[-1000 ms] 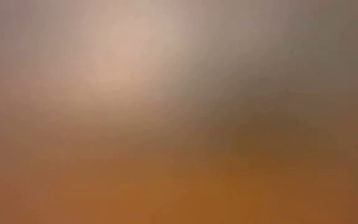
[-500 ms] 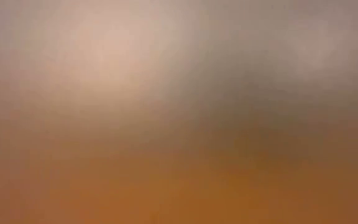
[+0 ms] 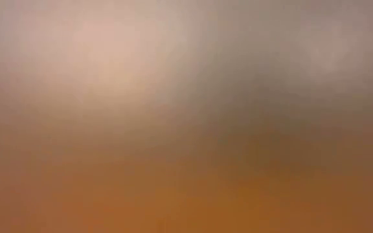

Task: Pick & Place Food Item
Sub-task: Put the bottom blue food coloring bottle into the transparent bin

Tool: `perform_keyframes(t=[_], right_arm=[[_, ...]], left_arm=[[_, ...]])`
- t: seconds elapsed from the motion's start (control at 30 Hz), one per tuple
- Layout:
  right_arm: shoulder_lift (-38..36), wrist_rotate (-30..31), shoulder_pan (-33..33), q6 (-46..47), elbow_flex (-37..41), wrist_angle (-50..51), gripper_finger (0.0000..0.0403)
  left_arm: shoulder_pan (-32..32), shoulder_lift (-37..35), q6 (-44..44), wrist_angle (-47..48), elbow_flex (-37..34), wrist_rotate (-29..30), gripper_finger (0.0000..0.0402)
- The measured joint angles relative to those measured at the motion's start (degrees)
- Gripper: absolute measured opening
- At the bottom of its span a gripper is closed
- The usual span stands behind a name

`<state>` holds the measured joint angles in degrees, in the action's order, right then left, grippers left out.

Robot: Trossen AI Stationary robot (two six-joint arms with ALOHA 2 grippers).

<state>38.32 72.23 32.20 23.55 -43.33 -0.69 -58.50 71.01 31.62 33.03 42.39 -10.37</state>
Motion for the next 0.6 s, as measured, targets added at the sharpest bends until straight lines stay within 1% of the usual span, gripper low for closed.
perform_keyframes(t=[0.1,0.17,0.4,0.5,0.6], right_arm=[[0.48,0.04,0.2,0.83,0.0,-0.32,0.0212],[0.68,0.07,0.2,1.75,0.0,-0.4,0.0212],[0.73,0.07,0.2,1.92,0.0,-2.52,0.0212],[0.73,0.08,0.18,1.95,0.0,-3.05,0.0212],[0.74,0.07,0.2,1.95,0.0,-3.06,0.0212]], left_arm=[[-1.54,3.49,-2.15,-3.71,0.0,3.35,0.0154],[-1.64,5.38,-3.3,-4.88,0.0,4.86,0.0168],[-1.61,9.62,-9.17,-5.03,0.0,11.53,0.0244],[-1.6,11.25,-9.97,-5.0,0.0,12.06,0.0268],[-2.35,13.14,-10.01,-5.65,-0.38,12.13,0.0277]])
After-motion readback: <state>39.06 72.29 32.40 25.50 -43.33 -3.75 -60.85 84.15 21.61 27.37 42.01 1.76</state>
